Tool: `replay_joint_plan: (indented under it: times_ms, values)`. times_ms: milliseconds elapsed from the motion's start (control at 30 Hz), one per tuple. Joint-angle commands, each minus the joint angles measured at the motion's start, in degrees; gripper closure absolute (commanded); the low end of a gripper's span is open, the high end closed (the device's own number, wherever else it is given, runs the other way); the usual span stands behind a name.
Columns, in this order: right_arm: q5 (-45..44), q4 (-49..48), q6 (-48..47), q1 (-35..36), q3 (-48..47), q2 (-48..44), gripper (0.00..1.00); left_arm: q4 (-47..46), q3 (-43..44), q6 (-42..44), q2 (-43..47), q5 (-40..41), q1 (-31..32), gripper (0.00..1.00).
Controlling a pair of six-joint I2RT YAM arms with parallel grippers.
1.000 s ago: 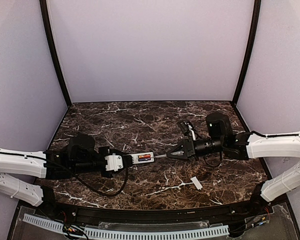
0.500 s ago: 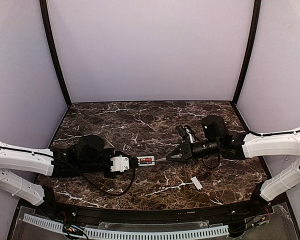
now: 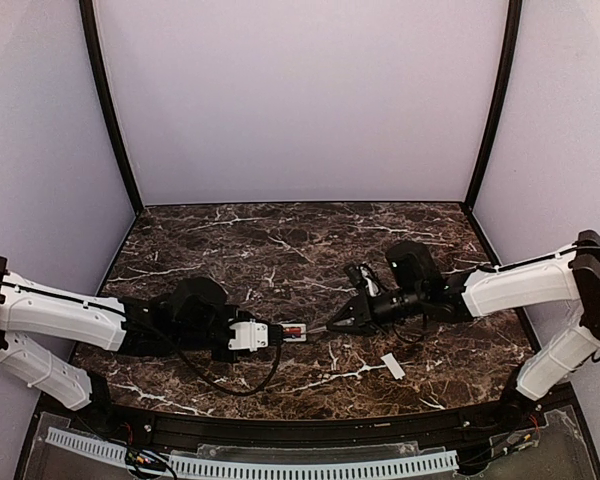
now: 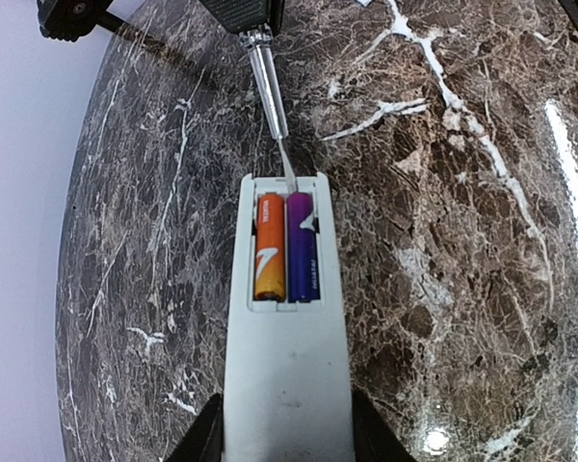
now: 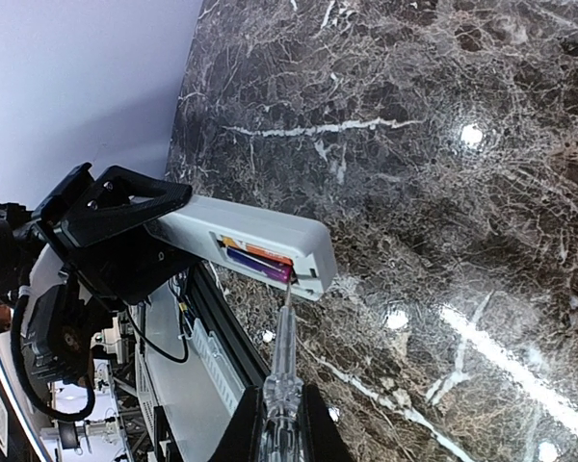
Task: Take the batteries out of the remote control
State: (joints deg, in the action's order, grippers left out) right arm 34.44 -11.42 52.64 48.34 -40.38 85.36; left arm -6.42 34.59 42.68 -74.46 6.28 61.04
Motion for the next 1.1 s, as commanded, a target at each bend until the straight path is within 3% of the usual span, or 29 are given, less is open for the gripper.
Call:
replay_joint_plan:
  times_ms: [0, 1067]
  values:
    - [10.86, -14.76, -0.32, 3.05, -4.38, 1.00, 1.00, -6.82, 3.56, 0.31, -2.38, -1.78, 1.14, 1.00]
    - [10.68, -8.93, -2.19, 3.02, -8.65, 0.45, 1.00, -1.69, 6.66, 3.90, -10.66, 4.06, 1.74, 1.00]
